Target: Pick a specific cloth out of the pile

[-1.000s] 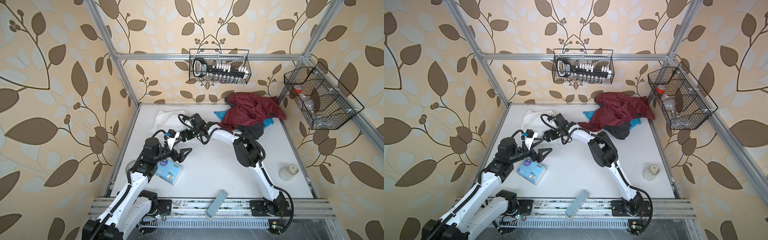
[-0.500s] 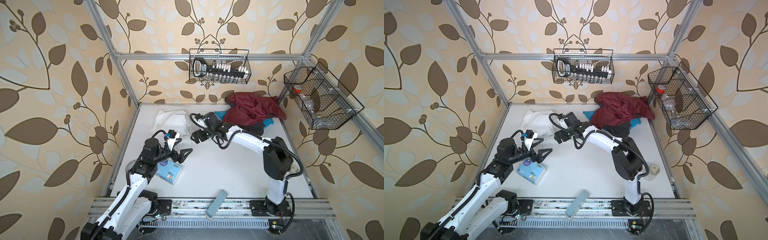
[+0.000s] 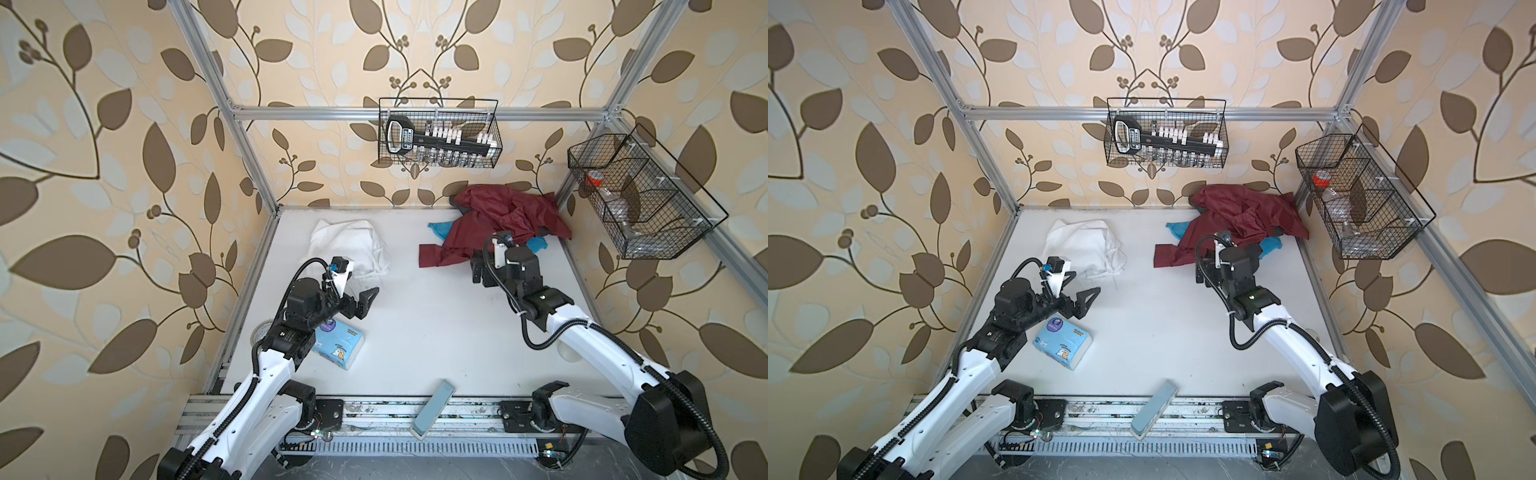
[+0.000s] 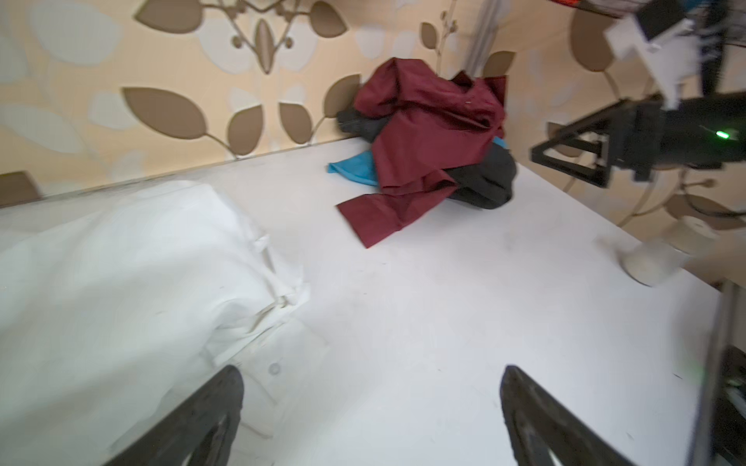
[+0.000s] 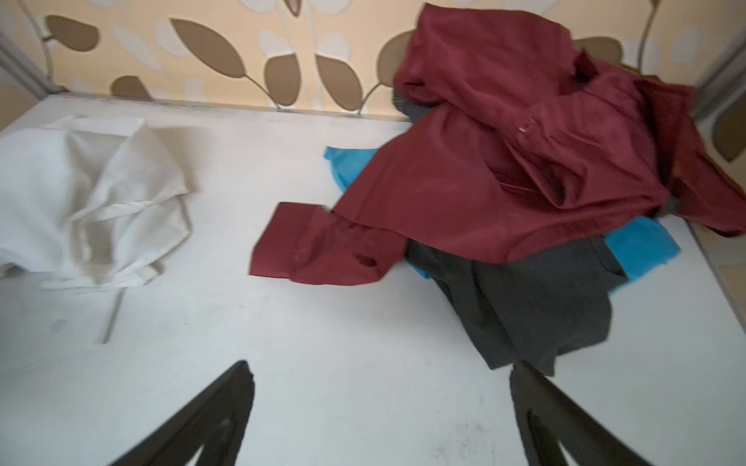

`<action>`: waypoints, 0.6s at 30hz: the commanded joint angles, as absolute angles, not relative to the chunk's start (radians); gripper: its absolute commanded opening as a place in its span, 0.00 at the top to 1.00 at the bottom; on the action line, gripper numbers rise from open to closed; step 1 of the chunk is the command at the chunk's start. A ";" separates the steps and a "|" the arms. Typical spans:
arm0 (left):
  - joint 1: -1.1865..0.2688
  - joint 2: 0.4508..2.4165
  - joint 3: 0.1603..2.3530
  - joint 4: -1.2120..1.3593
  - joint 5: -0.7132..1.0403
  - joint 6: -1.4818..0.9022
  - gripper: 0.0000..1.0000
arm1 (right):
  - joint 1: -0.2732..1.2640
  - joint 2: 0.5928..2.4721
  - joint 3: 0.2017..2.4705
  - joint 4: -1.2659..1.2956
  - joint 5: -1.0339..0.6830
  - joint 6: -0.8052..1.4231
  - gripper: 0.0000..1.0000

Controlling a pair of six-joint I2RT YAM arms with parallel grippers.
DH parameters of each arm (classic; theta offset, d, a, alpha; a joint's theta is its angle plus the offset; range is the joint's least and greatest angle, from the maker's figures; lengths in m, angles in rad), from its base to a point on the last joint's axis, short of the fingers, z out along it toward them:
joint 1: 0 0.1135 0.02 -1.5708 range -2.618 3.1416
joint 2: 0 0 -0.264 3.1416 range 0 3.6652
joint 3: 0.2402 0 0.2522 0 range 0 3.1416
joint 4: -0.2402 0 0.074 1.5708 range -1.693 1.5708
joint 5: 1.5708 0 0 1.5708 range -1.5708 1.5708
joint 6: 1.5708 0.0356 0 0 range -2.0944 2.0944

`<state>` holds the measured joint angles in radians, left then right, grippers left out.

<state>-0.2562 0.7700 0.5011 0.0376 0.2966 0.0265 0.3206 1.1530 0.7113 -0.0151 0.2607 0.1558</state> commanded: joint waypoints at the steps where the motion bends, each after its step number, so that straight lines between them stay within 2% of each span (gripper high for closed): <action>1: -0.262 0.775 0.485 0.076 -0.167 -0.019 0.01 | 0.268 1.158 0.624 0.205 0.349 0.127 0.01; 4: -0.261 0.821 0.436 0.179 -0.464 -0.010 0.01 | 0.194 1.207 0.581 0.295 0.348 0.136 0.02; 7: -0.252 0.892 0.377 0.349 -0.532 0.057 0.01 | 0.138 1.258 0.510 0.464 0.357 0.138 0.02; 12: -0.177 1.027 0.329 0.525 -0.480 0.048 0.01 | 0.081 1.317 0.433 0.691 0.291 0.124 0.02; 18: -0.076 1.197 0.300 0.685 -0.226 -0.015 0.01 | 0.047 1.301 0.337 0.926 0.217 0.075 0.02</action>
<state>-0.0971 1.1606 0.3050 0.5213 -0.3313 0.0238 0.0631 1.3193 0.3714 0.7406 0.2623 0.1028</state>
